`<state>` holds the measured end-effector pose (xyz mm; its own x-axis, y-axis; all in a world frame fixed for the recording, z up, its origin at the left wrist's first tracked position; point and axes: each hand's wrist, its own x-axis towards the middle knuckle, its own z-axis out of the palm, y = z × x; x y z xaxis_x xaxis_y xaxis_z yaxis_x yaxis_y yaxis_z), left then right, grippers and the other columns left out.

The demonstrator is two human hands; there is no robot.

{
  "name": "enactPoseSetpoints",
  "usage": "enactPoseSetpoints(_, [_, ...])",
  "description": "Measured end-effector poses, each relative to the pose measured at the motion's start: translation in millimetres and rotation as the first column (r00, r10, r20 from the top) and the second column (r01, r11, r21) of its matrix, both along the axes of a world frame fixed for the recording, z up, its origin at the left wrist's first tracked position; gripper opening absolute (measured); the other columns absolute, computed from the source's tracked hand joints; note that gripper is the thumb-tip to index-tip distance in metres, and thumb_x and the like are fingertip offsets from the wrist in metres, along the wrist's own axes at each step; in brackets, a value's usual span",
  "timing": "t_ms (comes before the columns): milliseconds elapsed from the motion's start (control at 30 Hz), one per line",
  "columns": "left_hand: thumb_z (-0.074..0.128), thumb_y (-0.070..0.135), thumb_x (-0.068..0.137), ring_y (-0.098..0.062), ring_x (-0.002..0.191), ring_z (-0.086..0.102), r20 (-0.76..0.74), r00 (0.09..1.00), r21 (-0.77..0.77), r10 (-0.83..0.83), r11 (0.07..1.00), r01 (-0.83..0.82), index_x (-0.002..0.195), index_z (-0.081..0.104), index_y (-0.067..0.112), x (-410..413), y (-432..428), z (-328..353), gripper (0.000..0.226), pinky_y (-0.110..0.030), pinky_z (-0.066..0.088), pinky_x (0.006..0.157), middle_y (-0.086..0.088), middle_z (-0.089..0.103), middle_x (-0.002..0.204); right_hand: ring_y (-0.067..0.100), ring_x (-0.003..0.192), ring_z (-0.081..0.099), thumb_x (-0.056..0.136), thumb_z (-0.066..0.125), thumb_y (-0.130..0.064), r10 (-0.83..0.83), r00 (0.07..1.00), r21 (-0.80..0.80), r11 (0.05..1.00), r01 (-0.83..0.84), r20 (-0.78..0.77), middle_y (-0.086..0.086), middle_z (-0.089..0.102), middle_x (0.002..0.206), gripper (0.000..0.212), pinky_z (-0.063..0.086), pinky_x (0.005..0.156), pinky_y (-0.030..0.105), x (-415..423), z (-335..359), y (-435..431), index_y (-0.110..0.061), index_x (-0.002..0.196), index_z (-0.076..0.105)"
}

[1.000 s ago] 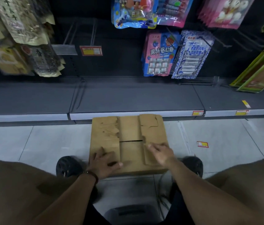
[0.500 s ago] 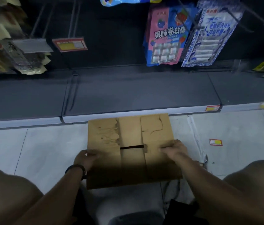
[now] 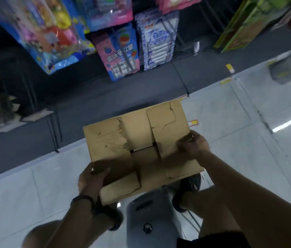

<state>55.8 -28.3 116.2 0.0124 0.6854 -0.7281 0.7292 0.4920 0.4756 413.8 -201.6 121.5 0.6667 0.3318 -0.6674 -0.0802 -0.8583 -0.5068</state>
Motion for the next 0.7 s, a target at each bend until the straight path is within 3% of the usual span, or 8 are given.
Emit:
enactPoseSetpoints(100, [0.088, 0.061, 0.063, -0.025, 0.106, 0.072, 0.008, 0.999, -0.021, -0.038, 0.999, 0.038, 0.119, 0.068, 0.051, 23.9, -5.0, 76.3, 0.061, -0.052, 0.063, 0.09, 0.008, 0.076, 0.116, 0.022, 0.097, 0.058, 0.084, 0.086, -0.034, -0.071, 0.997, 0.02, 0.997, 0.071, 0.026, -0.014, 0.061, 0.091, 0.053, 0.054, 0.087, 0.041, 13.3, 90.8, -26.9, -0.034, 0.133, 0.065])
enactPoseSetpoints(200, [0.085, 0.064, 0.066, -0.023, 0.11, 0.071, 0.034, 0.987, 0.032, -0.157, 0.987, 0.155, 0.132, 0.062, 0.051, 60.7, -7.0, 160.1, 0.07, -0.053, 0.063, 0.091, 0.012, 0.073, 0.122, 0.025, 0.109, 0.063, 0.079, 0.089, -0.042, -0.236, 0.971, 0.014, 0.972, 0.235, 0.027, -0.005, 0.066, 0.116, 0.072, 0.057, 0.091, 0.042, 28.3, 175.1, -64.2, -0.038, 0.144, 0.059])
enactPoseSetpoints(300, [0.083, 0.073, 0.063, -0.02, 0.115, 0.07, 0.112, 0.939, 0.067, -0.324, 0.946, 0.318, 0.137, 0.06, 0.05, 101.1, -1.4, 217.1, 0.08, -0.051, 0.061, 0.097, 0.016, 0.072, 0.127, 0.024, 0.105, 0.07, 0.06, 0.095, -0.051, -0.392, 0.92, 0.032, 0.92, 0.391, 0.01, -0.003, 0.074, 0.119, 0.086, 0.06, 0.092, 0.041, 44.1, 247.8, -111.3, -0.031, 0.138, 0.066])
enactPoseSetpoints(367, [0.081, 0.074, 0.065, -0.019, 0.11, 0.073, 0.137, 0.884, 0.072, -0.448, 0.894, 0.442, 0.129, 0.065, 0.047, 135.8, 2.4, 243.1, 0.072, -0.051, 0.062, 0.092, 0.017, 0.075, 0.122, 0.023, 0.104, 0.069, 0.064, 0.095, -0.045, -0.459, 0.888, 0.045, 0.888, 0.458, 0.026, -0.004, 0.073, 0.112, 0.076, 0.058, 0.098, 0.042, 51.2, 297.1, -144.6, -0.026, 0.133, 0.069])
enactPoseSetpoints(467, [0.082, 0.055, 0.068, -0.018, 0.096, 0.077, 0.213, 0.81, 0.115, -0.547, 0.837, 0.535, 0.112, 0.073, 0.035, 210.2, -17.8, 307.5, 0.05, -0.054, 0.065, 0.083, 0.011, 0.08, 0.106, 0.022, 0.106, 0.067, 0.076, 0.09, -0.038, -0.527, 0.838, 0.084, 0.85, 0.52, 0.144, -0.008, 0.069, 0.11, 0.067, 0.055, 0.098, 0.04, 62.2, 360.4, -195.4, -0.025, 0.138, 0.067])
enactPoseSetpoints(600, [0.087, 0.021, 0.084, -0.024, 0.098, 0.077, 0.297, 0.715, 0.158, -0.633, 0.771, 0.617, 0.106, 0.075, 0.024, 308.6, -70.1, 365.6, 0.025, -0.05, 0.064, 0.086, 0.003, 0.081, 0.103, 0.022, 0.101, 0.071, 0.072, 0.083, -0.047, -0.657, 0.719, 0.156, 0.753, 0.639, 0.225, -0.009, 0.074, 0.115, 0.067, 0.06, 0.095, 0.043, 83.9, 404.1, -269.5, -0.032, 0.136, 0.066])
enactPoseSetpoints(700, [0.088, 0.016, 0.083, -0.03, 0.103, 0.076, 0.314, 0.653, 0.202, -0.689, 0.721, 0.663, 0.107, 0.075, 0.024, 370.7, -118.7, 400.7, 0.028, -0.048, 0.062, 0.089, -0.001, 0.08, 0.106, 0.017, 0.091, 0.072, 0.076, 0.08, -0.046, -0.715, 0.664, 0.222, 0.699, 0.68, 0.219, -0.014, 0.074, 0.102, 0.056, 0.061, 0.09, 0.045, 110.4, 426.7, -327.8, -0.034, 0.129, 0.068])
